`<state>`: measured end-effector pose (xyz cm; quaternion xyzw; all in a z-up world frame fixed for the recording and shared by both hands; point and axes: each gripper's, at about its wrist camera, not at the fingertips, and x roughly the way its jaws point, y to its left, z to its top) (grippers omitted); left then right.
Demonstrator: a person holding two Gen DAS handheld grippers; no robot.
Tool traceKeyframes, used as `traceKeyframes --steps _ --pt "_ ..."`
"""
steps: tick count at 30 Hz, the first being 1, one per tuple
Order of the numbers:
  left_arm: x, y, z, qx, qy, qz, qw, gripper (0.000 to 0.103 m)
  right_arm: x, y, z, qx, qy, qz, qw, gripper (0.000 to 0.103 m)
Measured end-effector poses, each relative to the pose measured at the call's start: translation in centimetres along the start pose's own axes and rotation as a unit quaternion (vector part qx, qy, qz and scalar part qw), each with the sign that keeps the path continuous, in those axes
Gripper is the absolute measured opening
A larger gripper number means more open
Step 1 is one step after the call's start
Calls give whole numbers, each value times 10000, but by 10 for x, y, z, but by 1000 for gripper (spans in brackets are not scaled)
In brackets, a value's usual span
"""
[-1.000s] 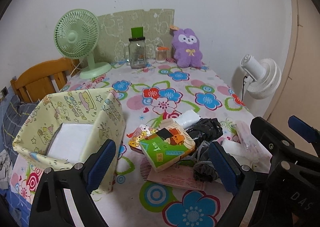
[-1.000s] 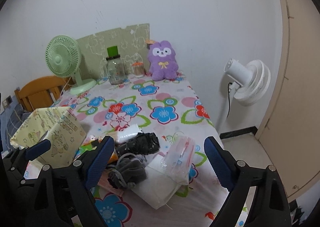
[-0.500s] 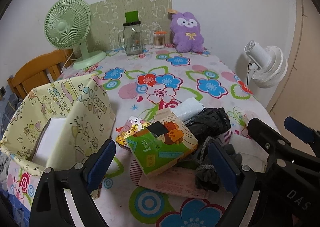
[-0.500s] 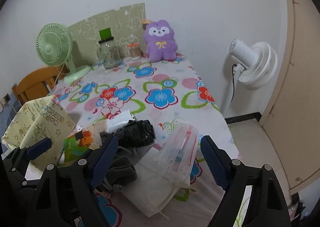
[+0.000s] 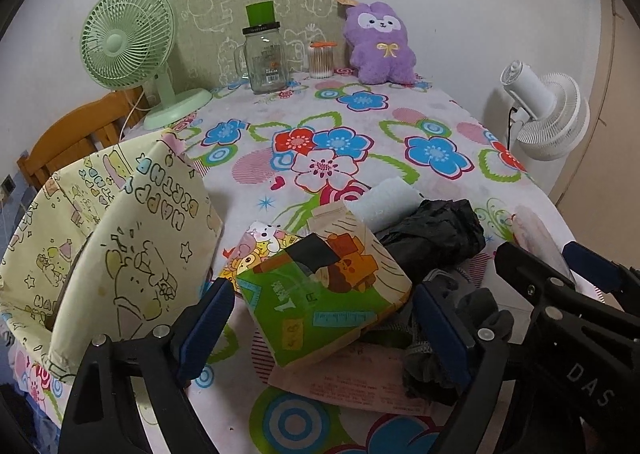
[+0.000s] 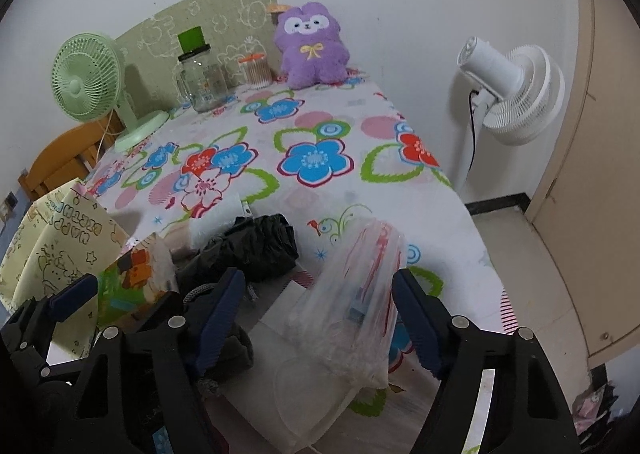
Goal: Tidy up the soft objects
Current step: 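Grasp the green package with the left tool while the right tool grasps the clear plastic bag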
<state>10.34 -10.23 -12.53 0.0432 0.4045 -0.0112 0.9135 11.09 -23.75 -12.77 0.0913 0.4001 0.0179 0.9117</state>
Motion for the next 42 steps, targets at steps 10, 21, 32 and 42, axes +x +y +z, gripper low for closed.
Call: traceKeyframes --steps 10,21,32,42 --pt "4 -1 0 37 58 -63 10000 87 16 -1 0 216 293 266 9990 59" --pt "2 -2 0 67 48 -170 9998 84 13 9 1 4 250 371 9990 24" --pt "-7 1 1 33 1 -356 9994 81 1 19 4 -153 61 344 9993 18" --pt "-33 5 8 21 -285 -417 9987 81 -24 28 11 -215 -213 366 9989 18"
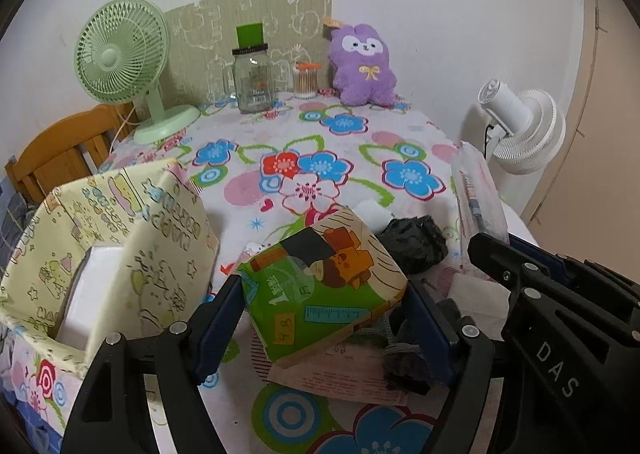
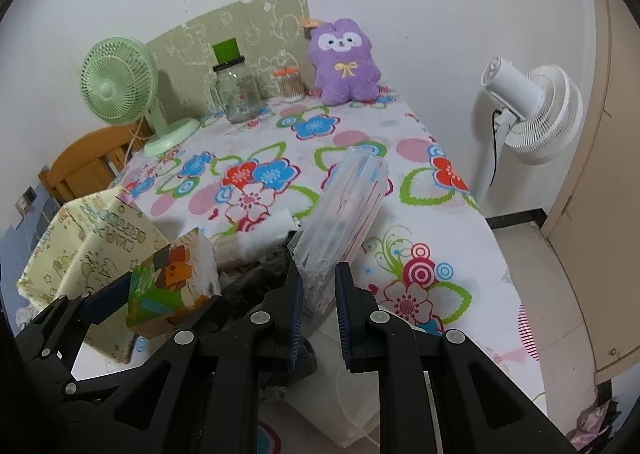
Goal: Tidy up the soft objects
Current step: 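Grasp the green package with the left tool while the right tool grasps the clear plastic bag, then carry the green package with the left tool while the right tool carries the bag toward the fabric box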
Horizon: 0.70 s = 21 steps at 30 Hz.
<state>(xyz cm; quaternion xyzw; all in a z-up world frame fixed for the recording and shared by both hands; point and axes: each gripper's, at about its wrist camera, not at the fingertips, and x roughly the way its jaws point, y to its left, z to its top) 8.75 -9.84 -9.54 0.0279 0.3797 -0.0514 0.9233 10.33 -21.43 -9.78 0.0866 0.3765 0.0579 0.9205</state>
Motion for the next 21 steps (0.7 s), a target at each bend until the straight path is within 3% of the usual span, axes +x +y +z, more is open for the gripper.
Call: traceKeyframes --steps 21 --pt "-65 4 19 149 -527 -118 9984 81 -68 32 19 -307 -537 66 9981 18"
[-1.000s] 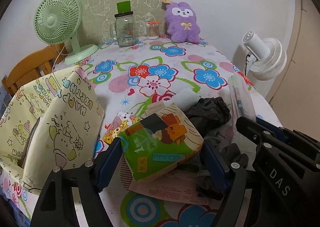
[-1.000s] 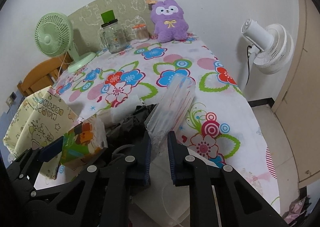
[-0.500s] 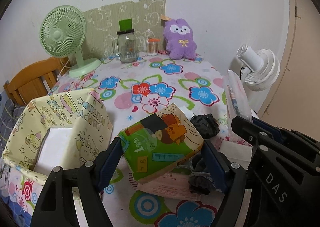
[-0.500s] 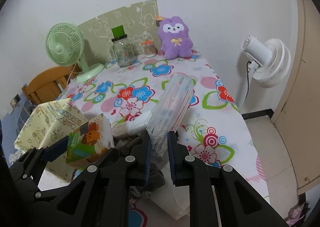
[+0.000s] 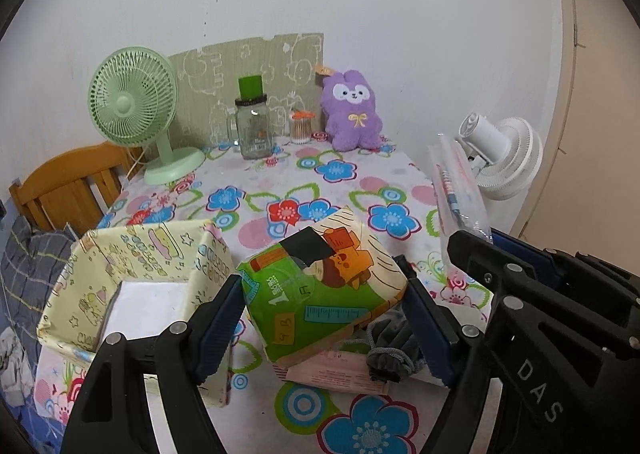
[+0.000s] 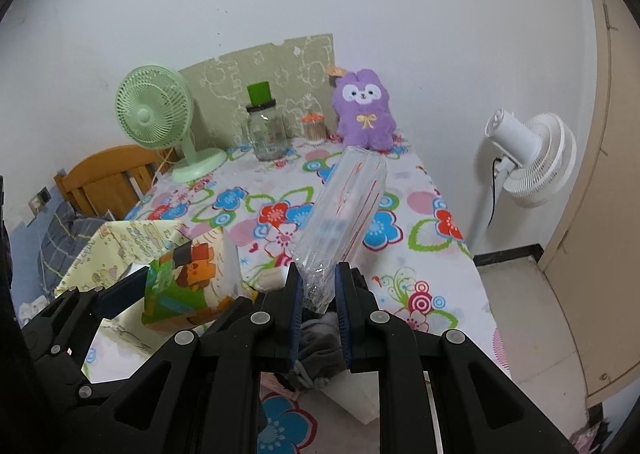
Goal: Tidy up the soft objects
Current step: 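Carry the green package with the left tool while the right tool carries the bag toward the fabric box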
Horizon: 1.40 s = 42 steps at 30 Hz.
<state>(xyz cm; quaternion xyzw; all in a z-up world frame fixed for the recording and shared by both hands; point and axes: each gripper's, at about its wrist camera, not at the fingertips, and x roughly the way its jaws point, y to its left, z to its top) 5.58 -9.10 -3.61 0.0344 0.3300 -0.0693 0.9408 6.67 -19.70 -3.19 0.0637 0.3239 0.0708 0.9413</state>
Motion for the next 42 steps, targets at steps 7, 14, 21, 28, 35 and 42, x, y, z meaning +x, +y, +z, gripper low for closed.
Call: traceKeyframes --steps 7,14,21,28,35,42 --pt "-14 5 5 78 -78 -3 9999 81 -16 15 7 -182 -97 32 9998 18" --pt "-22 15 9 86 -142 18 9999 81 -19 27 13 -266 -108 94 9995 18" --pt "-24 26 11 133 -140 43 9998 81 -18 43 17 -431 -57 163 9989 18" --pt "-22 44 14 76 -135 81 9998 81 -13 62 21 -586 -15 275 9979 18" --pt "-20 65 13 45 -123 217 9997 81 -7 82 23 -763 21 481 9959 18" --pt "-11 85 10 -11 6 322 9995 81 8 100 24 -870 180 677 9937 18"
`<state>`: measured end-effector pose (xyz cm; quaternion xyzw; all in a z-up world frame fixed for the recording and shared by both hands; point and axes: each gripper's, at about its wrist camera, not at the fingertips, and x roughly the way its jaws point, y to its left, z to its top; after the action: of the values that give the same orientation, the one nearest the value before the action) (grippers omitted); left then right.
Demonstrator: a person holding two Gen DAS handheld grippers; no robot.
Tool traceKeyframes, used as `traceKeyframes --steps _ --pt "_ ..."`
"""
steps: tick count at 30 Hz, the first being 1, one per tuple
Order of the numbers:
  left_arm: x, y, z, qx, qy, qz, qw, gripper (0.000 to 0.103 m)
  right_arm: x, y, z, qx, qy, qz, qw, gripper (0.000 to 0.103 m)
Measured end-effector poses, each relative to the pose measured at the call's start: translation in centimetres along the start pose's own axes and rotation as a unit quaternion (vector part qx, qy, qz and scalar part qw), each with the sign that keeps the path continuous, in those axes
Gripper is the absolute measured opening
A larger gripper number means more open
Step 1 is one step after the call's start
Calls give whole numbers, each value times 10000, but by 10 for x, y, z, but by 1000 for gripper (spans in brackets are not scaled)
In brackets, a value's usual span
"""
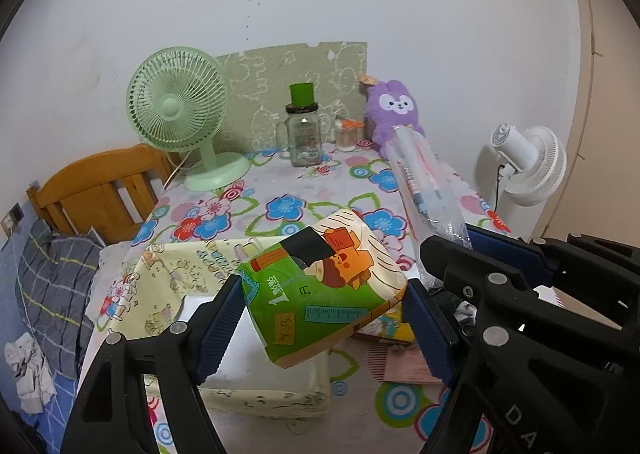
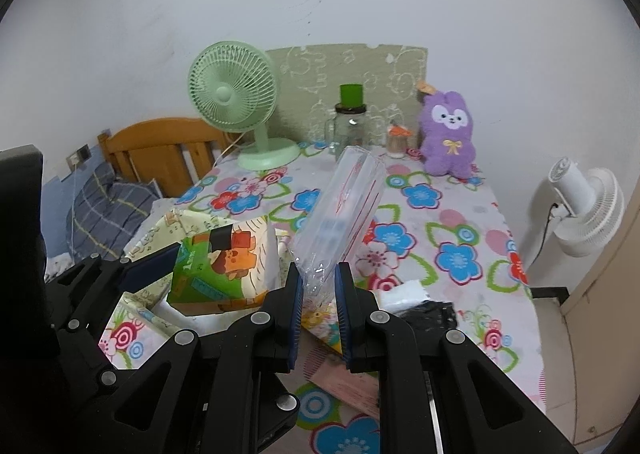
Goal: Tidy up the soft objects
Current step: 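Carry the green package with the left tool while the right tool carries the bag toward the fabric box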
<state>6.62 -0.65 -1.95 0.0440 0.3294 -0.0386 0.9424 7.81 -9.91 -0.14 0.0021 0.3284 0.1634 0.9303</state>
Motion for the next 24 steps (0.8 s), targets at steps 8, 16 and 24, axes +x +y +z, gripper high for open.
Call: traceKeyframes --steps 8,16,24 --pt "14 24 -4 -70 129 129 9998 81 25 19 5 -113 114 251 9996 18" --pt "23 44 -10 -141 223 215 9994 81 43 38 8 -297 229 375 9986 18" --pt "30 69 -18 -256 358 343 9984 81 61 65 8 -544 392 495 9965 18"
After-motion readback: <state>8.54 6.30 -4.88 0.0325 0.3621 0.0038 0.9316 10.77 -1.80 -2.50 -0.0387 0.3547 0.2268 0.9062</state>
